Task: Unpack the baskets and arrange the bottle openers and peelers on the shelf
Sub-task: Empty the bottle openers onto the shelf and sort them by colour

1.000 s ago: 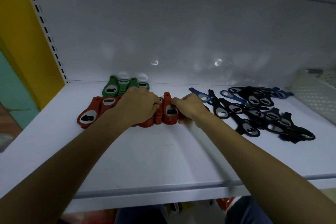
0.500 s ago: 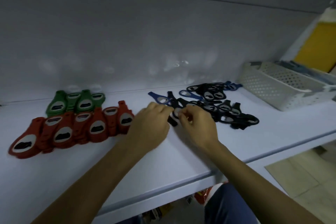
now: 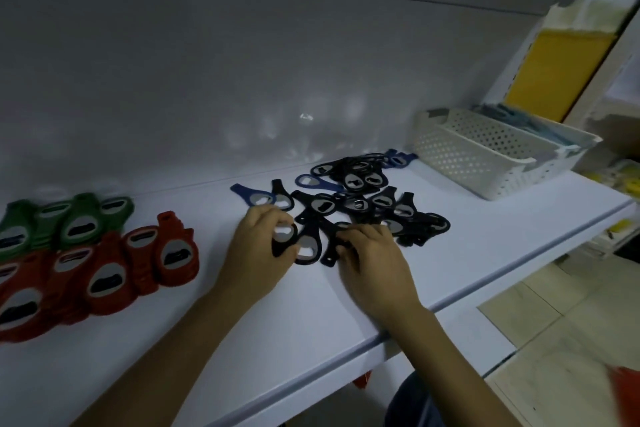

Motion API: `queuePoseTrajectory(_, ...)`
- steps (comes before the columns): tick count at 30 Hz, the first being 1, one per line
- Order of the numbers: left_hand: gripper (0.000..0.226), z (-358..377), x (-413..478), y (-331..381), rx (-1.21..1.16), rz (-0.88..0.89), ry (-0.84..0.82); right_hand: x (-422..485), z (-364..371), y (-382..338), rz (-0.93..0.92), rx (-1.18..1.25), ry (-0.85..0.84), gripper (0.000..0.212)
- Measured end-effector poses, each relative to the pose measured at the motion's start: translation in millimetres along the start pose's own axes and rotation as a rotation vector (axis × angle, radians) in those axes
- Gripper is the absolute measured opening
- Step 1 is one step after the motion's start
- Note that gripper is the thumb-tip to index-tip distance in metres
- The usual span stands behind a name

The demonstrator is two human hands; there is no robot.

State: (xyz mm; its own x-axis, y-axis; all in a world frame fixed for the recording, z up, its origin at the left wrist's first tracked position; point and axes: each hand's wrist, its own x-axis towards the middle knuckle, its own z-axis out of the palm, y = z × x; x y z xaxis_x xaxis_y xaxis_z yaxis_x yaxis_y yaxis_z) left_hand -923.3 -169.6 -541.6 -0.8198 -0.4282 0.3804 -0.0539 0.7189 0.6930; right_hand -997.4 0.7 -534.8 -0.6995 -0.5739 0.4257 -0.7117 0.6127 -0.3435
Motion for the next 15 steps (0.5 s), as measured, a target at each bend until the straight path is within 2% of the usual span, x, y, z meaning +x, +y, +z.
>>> queuePoseTrajectory(3,0.05,-2,3,1,-0.171,-0.118,-0.011,-3,-2,-3,0.0,-0.002,0.044,0.016)
queuePoseTrajectory(6,0.057,-7,4,0,-0.371,-0.228,-0.031,-8,-7,-4,0.019,0.016,0.107,0.014)
queuePoseTrajectory(9,0.059,-7,6,0,-0.449,-0.303,-0.058,-8,-11,-7,0.069,0.041,0.205,0.011)
queuePoseTrajectory(11,0.055,-6,6,1,-0.443,-0.305,-0.052,-6,-14,-12,0.082,-0.01,0.202,0.007)
queuePoseTrajectory(15,0.02,-7,7,2,-0.408,-0.258,0.048,12,-18,-19,0.035,-0.249,0.045,0.041)
